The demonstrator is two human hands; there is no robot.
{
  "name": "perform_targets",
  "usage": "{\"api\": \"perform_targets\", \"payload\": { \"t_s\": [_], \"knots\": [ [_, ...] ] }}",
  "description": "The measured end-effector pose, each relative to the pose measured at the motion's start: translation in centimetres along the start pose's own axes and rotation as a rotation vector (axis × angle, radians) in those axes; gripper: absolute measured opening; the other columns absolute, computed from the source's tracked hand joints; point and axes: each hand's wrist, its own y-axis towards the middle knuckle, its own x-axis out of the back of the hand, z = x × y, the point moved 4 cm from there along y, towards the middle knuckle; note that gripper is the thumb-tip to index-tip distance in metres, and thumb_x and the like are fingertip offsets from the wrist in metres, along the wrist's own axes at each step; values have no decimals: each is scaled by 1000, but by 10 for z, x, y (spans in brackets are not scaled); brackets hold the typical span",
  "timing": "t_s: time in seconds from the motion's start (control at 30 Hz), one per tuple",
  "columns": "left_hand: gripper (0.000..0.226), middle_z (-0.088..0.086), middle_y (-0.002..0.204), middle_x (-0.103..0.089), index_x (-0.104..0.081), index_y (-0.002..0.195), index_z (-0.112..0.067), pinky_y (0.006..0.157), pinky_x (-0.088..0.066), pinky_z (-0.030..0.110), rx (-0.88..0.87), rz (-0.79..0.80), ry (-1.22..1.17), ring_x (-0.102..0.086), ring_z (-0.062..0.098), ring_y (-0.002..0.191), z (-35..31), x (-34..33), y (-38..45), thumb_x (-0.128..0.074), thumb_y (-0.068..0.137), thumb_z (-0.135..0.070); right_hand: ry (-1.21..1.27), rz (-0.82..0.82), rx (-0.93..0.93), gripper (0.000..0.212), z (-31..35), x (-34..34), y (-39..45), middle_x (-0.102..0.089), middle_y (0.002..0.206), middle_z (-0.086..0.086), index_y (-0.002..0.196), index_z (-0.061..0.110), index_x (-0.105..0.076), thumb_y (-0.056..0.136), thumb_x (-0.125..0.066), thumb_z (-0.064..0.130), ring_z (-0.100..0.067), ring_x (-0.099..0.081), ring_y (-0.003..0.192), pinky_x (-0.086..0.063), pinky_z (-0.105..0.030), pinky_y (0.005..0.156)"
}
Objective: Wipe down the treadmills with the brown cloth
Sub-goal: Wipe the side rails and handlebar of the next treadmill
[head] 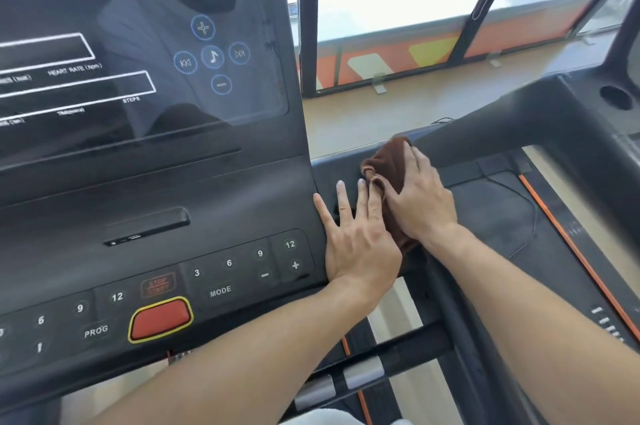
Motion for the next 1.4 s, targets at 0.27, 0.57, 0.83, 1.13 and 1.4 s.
{"api": "perform_targets", "payload": {
  "t_s": [0.27, 0.57, 0.83, 1.13, 1.4],
  "knots": [
    [76, -1, 172, 4, 1, 164, -17, 123, 8, 62, 27, -164, -158, 1, 29, 159, 3, 0, -2, -35, 98, -22, -93, 115, 284, 55, 17, -8, 43, -22, 171, 8, 160, 35, -34, 108, -35, 50, -24, -6, 159, -14, -49, 128],
    [71, 8, 171, -11, -11, 162, -5, 128, -1, 47, 15, -448, -661, -5, 19, 159, 12, 22, -17, -23, 107, -47, -172, 138, 566, 65, 36, -33, -70, -10, 172, 15, 159, 47, 10, 101, -15, 61, -23, 5, 160, 0, -54, 128],
    [84, 10, 171, -11, -12, 161, -3, 128, -2, 50, 6, -449, -687, -4, 19, 159, 12, 21, -14, -14, 103, -64, -288, 208, 581, 68, 57, -43, -2, 0, 172, 18, 165, 39, -9, 100, -11, 60, -18, 13, 159, 3, -55, 127],
    [70, 1, 165, -33, -32, 157, -11, 128, -5, 47, 30, -418, -618, -15, 13, 157, 12, 13, -10, -24, 105, -57, -134, 18, 289, 49, 84, -35, 43, -66, 134, 2, 123, 28, -66, 106, -31, 58, -21, -45, 138, -14, -45, 125],
    [58, -1, 152, -48, -48, 145, -16, 123, -22, 35, -17, -394, -808, -38, 13, 144, 18, 19, -23, -29, 104, -51, -179, -53, 20, 53, 48, -22, 14, -20, 172, 4, 161, 26, -31, 110, -30, 40, -25, -13, 159, -19, -54, 125]
  ]
}}
